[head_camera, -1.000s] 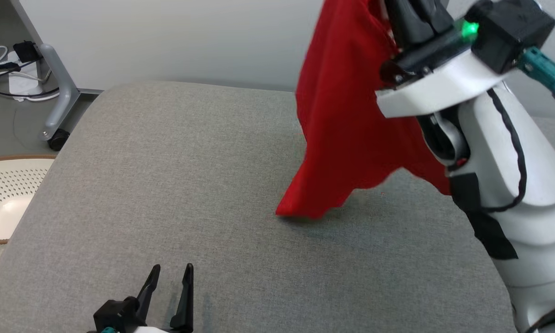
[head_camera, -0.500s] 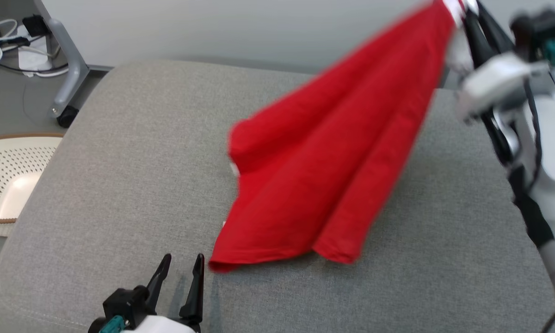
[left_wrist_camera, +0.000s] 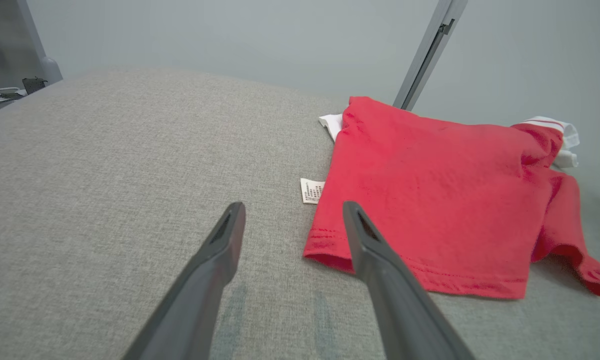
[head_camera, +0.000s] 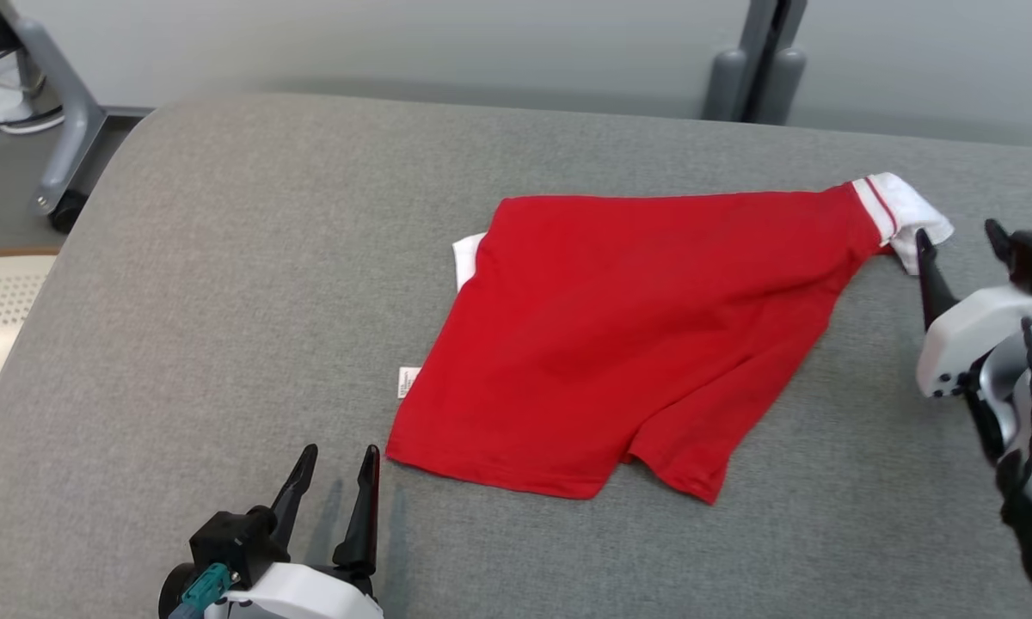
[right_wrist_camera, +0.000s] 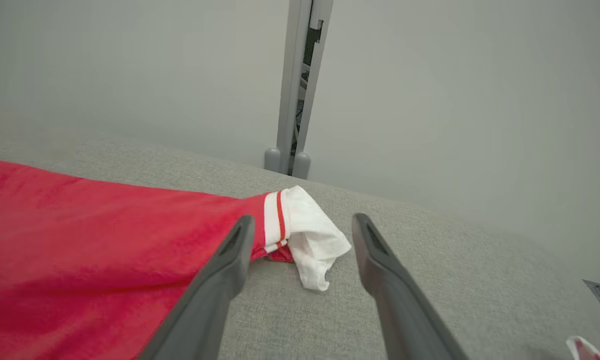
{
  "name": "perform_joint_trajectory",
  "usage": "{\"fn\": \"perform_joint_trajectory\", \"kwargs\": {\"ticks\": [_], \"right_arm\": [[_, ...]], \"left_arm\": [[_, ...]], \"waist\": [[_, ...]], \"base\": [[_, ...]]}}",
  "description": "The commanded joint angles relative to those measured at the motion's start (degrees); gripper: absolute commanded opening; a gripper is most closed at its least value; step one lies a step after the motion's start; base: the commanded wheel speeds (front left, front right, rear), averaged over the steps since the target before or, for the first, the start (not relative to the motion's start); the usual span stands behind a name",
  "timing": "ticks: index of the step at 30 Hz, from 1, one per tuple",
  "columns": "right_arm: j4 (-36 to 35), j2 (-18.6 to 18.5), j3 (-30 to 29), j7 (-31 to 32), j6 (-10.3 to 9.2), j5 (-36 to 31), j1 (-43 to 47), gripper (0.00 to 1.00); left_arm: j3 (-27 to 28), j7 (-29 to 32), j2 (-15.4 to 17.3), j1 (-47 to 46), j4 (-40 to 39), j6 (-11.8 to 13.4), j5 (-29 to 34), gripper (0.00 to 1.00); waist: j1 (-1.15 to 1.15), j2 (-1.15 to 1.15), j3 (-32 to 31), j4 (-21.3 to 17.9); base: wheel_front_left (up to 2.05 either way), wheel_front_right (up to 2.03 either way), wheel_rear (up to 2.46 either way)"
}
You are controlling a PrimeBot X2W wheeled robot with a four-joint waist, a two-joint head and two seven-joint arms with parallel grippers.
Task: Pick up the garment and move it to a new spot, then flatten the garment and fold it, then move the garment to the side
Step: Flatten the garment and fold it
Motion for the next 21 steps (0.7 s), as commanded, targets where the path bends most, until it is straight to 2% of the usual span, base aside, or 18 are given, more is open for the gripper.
{"fn": "perform_joint_trajectory", "kwargs": {"ticks": [1, 10, 21], "right_arm": [[-1.65, 0.62, -0.62, -0.39, -0.02, 0.66, 1.9, 1.0], [-16.24, 5.42, -0.57, -0.35, -0.02, 4.24, 15.0, 1.0], [-24.91, 7.31, 1.75, -0.36, -0.02, 6.39, 20.33, 1.0]], "left_arm": [[0.25, -0.26, 0.2, -0.75, 0.08, -0.12, 0.56, 1.0], [-0.07, -0.25, 0.21, 1.33, 1.87, -0.11, 0.39, 1.0], [1.85, -0.19, 0.21, -1.53, 9.09, 3.74, -0.78, 1.0]], "waist": [[0.0, 0.0, -1.03, -1.14], [0.0, 0.0, -4.24, -6.08], [0.0, 0.0, -1.72, -12.35]], "base": [[0.0, 0.0, 0.0], [0.0, 0.0, 0.0], [0.0, 0.0, 0.0]]}}
